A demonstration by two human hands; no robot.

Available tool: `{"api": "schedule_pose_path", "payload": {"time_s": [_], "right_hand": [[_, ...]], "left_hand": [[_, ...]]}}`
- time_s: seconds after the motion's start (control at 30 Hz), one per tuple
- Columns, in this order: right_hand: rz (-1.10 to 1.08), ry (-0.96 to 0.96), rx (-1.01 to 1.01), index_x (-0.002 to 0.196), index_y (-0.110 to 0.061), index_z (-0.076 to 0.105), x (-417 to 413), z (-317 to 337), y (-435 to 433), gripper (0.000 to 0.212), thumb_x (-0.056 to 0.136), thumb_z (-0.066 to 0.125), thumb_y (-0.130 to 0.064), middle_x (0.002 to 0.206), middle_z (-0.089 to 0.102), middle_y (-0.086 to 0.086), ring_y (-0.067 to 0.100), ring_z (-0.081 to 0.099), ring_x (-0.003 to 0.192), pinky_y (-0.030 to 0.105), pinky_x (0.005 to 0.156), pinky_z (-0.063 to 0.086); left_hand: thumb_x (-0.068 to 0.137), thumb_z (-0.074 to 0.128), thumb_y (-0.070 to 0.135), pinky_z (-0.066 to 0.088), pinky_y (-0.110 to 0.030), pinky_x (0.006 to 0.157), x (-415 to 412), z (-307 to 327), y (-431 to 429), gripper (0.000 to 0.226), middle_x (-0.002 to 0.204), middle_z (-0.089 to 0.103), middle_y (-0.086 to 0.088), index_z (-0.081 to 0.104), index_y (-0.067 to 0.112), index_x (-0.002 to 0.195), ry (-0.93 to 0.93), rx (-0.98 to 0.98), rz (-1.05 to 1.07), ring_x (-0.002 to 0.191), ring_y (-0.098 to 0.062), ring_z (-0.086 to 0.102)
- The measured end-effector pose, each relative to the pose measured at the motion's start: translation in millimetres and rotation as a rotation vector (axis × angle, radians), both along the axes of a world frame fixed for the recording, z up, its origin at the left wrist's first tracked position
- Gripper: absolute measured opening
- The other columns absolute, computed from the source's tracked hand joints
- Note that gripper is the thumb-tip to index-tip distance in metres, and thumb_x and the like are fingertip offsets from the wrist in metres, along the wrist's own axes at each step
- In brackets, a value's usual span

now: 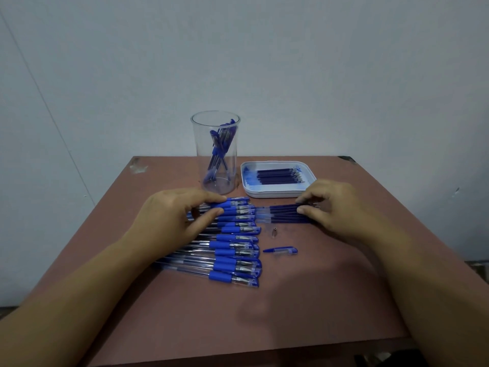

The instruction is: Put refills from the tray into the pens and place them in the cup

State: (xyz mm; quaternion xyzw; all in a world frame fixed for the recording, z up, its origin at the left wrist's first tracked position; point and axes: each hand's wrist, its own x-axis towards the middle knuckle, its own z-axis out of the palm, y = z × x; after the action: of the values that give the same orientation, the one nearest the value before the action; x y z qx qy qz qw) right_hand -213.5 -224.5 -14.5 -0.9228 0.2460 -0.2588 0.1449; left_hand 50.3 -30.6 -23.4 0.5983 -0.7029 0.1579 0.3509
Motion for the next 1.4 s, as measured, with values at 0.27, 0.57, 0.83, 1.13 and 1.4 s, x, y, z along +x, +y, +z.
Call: {"api": "schedule_pose_path", "payload": {"time_s": [0.27, 0.57, 0.83, 1.13, 1.4], "right_hand": [[-0.049, 0.157, -0.039, 0.099, -0.029, 0.071, 27, 48, -29, 0.010, 0.090, 0.068, -0.028, 0.093, 0.057, -0.019, -0.006, 0.052, 0.087, 0.013, 0.073, 0.040], [-0.072, 0.369, 0.101, 0.110, -0.023, 0.072, 58, 36, -53, 0.023, 0.087, 0.072, -0.027, 0.099, 0.065, -0.009, -0.009, 0.052, 0.076, 0.004, 0.058, 0.036], [-0.077, 0.383, 0.140, 0.105, -0.020, 0.072, 66, 24, -62, 0.017, 0.088, 0.071, -0.024, 0.089, 0.065, -0.009, 0.003, 0.058, 0.075, 0.017, 0.062, 0.040], [-0.090, 0.426, 0.124, 0.088, -0.023, 0.066, 67, 32, -52, 0.006, 0.090, 0.067, -0.028, 0.093, 0.066, -0.004, 0.015, 0.062, 0.086, 0.032, 0.075, 0.051], [0.085, 0.018, -0.021, 0.091, -0.024, 0.067, 33, 67, 27, 0.009, 0.087, 0.070, -0.017, 0.088, 0.064, -0.018, -0.004, 0.060, 0.088, 0.007, 0.074, 0.044]], "left_hand": [[0.089, 0.055, 0.049, 0.045, -0.012, 0.068, 1, 0, -2, 0.037, 0.091, 0.073, 0.014, 0.073, 0.025, 0.110, -0.003, 0.003, 0.008, 0.071, 0.009, 0.050], [0.090, 0.057, 0.047, 0.057, -0.028, 0.063, 1, 0, -2, 0.035, 0.094, 0.073, 0.013, 0.073, 0.025, 0.111, -0.001, 0.012, 0.006, 0.070, 0.000, 0.062], [0.090, 0.055, 0.048, 0.058, -0.029, 0.066, 0, 0, -3, 0.036, 0.095, 0.074, 0.012, 0.072, 0.025, 0.112, -0.014, 0.025, 0.013, 0.078, -0.003, 0.067], [0.090, 0.056, 0.047, 0.054, -0.022, 0.064, 3, 1, -4, 0.034, 0.092, 0.073, 0.014, 0.072, 0.026, 0.112, 0.004, 0.038, 0.014, 0.068, 0.003, 0.059], [0.089, 0.058, 0.046, 0.050, -0.016, 0.065, 0, 3, -1, 0.034, 0.091, 0.066, 0.022, 0.072, 0.026, 0.112, 0.041, -0.009, -0.008, 0.068, 0.005, 0.055]]}}
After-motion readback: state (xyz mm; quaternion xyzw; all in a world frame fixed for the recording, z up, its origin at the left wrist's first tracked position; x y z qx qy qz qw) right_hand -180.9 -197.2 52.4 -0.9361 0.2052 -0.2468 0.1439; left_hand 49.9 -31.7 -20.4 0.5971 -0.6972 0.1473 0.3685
